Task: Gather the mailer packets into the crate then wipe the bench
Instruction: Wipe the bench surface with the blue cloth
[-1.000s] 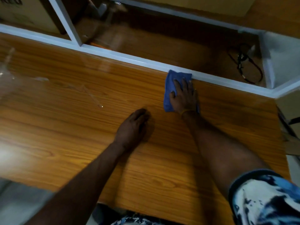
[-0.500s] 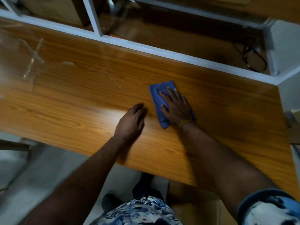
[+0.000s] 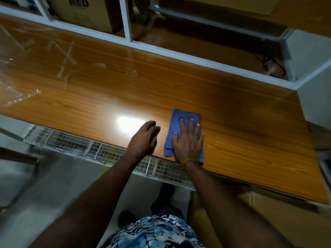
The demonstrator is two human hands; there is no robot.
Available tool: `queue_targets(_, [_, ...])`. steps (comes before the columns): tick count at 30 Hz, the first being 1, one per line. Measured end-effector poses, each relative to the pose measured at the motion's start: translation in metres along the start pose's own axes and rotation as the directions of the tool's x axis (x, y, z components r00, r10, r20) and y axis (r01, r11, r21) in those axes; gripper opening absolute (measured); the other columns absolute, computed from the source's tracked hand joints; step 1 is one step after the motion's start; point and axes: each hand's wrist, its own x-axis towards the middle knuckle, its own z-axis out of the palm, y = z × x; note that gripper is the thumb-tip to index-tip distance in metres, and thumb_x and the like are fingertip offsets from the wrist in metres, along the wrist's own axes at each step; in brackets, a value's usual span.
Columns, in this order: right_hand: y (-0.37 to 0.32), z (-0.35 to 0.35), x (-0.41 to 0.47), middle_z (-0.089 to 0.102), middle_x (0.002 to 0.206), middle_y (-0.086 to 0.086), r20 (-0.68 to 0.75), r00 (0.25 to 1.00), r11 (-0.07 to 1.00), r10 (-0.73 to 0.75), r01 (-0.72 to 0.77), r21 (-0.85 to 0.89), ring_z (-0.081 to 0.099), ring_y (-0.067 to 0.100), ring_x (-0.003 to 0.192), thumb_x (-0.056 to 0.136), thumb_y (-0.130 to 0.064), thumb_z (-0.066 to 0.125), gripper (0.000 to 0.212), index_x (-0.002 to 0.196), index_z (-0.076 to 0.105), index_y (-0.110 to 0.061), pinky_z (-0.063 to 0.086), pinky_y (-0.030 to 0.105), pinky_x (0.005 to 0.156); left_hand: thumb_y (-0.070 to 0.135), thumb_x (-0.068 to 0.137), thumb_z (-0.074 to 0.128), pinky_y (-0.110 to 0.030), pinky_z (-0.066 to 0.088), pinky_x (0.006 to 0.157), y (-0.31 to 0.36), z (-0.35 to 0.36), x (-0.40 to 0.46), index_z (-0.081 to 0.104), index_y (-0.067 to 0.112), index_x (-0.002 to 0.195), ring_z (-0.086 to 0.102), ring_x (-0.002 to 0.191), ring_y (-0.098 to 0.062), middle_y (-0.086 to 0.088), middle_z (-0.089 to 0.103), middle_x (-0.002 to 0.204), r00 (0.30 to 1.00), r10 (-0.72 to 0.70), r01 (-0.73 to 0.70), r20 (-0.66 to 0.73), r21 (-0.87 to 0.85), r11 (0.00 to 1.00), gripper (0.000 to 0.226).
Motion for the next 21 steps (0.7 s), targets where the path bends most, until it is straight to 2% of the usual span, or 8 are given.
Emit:
queue_targets(5, [-0.041, 0.008, -0.028, 0.002, 0.166, 0.006, -0.011, 0.98, 0.98, 0.198, -0.197, 0.04, 0.0, 0.032, 0.152, 0.1, -0.045, 0.036, 0.063, 0.157, 0.015, -0.03, 0.006, 0.056, 0.12, 0.004, 0.087, 0.064, -0.037, 0.053, 0.08, -0.016, -0.013, -0.018, 0.067, 0.004, 0.118, 0.062, 0.111, -0.035, -0.018, 0.056, 0.134, 1.0, 0.013, -0.013, -0.003, 0.001, 1.0, 0.031])
queue_targets(10, [-0.065, 0.007, -0.022, -0.004, 0.166, 0.006, 0.023, 0.937, 0.93, 0.348, -0.348, 0.115, -0.007, 0.032, 0.152, 0.101, -0.043, 0.038, 0.062, 0.157, 0.013, -0.03, 0.003, 0.056, 0.12, 0.007, 0.092, 0.06, -0.041, 0.053, 0.083, -0.026, -0.021, -0.021, 0.066, 0.002, 0.119, 0.06, 0.115, -0.035, -0.018, 0.055, 0.136, 1.0, 0.002, -0.002, -0.013, -0.034, 0.999, 0.028])
queue_targets(16, [-0.083, 0.007, 0.003, -0.013, 0.165, 0.007, 0.09, 0.899, 0.882, 0.429, -0.438, 0.172, -0.015, 0.032, 0.151, 0.103, -0.045, 0.037, 0.066, 0.158, 0.005, -0.028, -0.002, 0.057, 0.12, 0.018, 0.093, 0.051, -0.042, 0.052, 0.083, -0.032, -0.026, -0.011, 0.065, 0.001, 0.119, 0.059, 0.117, -0.036, -0.019, 0.053, 0.138, 0.999, -0.038, 0.037, -0.004, -0.054, 0.998, 0.035])
queue_targets(21, [-0.09, 0.009, 0.034, -0.011, 0.165, 0.006, 0.071, 0.894, 0.876, 0.443, -0.448, 0.178, -0.013, 0.033, 0.151, 0.103, -0.046, 0.036, 0.066, 0.158, 0.006, -0.028, -0.001, 0.056, 0.12, 0.014, 0.095, 0.054, -0.042, 0.053, 0.089, -0.041, -0.03, 0.012, 0.063, 0.007, 0.125, 0.055, 0.122, -0.033, -0.015, 0.049, 0.143, 0.994, -0.108, 0.107, -0.019, -0.053, 0.993, 0.032])
